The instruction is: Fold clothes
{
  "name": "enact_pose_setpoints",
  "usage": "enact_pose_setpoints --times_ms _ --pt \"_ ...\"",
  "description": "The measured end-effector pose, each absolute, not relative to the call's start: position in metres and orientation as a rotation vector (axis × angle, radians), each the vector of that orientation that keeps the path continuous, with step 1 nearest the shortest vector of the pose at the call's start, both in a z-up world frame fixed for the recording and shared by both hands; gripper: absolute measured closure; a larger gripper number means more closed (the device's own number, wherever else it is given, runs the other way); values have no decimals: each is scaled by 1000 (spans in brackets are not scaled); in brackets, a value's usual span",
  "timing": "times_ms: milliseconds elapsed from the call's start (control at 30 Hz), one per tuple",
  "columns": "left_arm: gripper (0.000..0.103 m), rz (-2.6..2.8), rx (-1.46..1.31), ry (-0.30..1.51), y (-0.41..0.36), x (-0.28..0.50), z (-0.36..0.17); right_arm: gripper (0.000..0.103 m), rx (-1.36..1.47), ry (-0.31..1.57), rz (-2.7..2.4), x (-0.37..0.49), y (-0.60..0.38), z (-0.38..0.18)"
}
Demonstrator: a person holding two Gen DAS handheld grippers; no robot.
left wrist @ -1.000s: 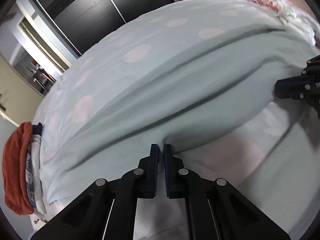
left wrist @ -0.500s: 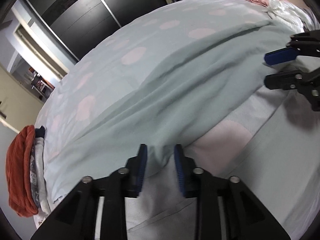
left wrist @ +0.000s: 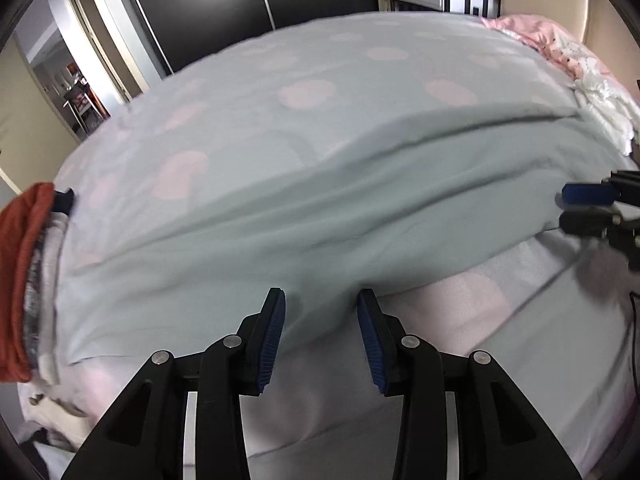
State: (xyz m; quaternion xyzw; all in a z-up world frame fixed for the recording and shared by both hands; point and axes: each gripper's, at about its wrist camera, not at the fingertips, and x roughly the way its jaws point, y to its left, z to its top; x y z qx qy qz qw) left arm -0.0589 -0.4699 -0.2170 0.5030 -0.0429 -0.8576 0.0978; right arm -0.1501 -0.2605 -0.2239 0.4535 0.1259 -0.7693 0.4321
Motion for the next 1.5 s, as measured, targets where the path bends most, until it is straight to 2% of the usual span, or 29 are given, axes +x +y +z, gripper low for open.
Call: enact_pose_setpoints --times_ms 267,367,533,667,833,1033,1133,1500 --pt "63 -2345 1429 -407 -523 21 -142 63 1172 172 -2030 -144 -206 -198" --pt "64 -2262 1347 -405 -548 66 -105 63 1184 76 -2049 -139 -190 -188" --pt "64 -2173 1236 -432 -576 129 -58 63 1199 24 -2080 -124 -161 -185" --pt "64 -2105 1246 -490 -588 174 -42 63 1203 16 -2088 -111 -151 -183" --pt "64 -2048 1337 -604 -587 208 -73 63 1171 23 -2085 -96 -148 -175" --pt "63 -2026 1558 -902 -546 220 -166 63 1190 65 -2021 -90 -146 -161" --pt "63 -2041 1618 -973 -538 222 -195 61 1223 93 -1972 -95 -142 -148" --pt "64 -2025 1615 -1034 -542 191 -251 61 1361 523 -2014 -128 -103 -105"
